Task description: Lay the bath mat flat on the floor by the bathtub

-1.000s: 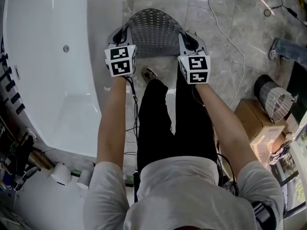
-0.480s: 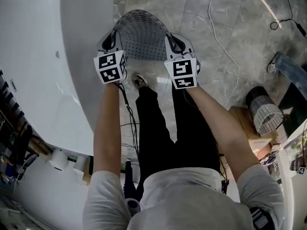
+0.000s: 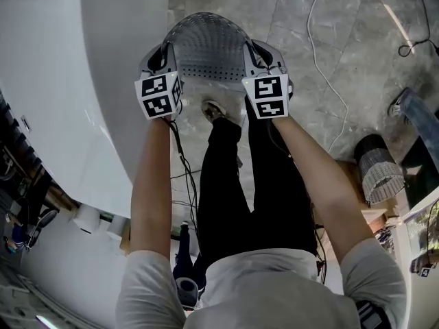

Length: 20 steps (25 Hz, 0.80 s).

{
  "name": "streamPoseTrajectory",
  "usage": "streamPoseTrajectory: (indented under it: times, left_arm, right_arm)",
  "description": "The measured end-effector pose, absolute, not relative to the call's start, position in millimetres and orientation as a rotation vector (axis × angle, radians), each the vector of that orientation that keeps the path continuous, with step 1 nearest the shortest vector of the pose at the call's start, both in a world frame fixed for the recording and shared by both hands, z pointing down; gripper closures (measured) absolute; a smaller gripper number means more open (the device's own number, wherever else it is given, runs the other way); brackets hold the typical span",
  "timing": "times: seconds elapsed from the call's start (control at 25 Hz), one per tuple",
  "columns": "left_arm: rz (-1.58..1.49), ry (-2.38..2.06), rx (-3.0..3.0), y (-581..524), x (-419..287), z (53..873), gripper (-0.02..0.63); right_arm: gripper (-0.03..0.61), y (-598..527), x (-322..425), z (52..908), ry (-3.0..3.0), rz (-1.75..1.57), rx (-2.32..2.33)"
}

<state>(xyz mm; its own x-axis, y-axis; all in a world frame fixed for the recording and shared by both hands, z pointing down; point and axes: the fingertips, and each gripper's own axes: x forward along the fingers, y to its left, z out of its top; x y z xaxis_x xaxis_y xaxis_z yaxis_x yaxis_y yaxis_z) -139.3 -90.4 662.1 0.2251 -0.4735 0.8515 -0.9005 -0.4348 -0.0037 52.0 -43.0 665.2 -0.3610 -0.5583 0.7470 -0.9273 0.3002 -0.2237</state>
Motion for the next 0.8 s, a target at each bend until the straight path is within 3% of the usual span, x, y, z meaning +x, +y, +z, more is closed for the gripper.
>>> streamPoseTrajectory:
  times: [0.8]
  left_arm:
    - [1.141, -1.135, 2.101, -121.9, -114.7, 677.2, 0.594]
  right_arm:
    - [0.557, -70.6, 71.7, 677.3, -1.937, 0.766, 1.279]
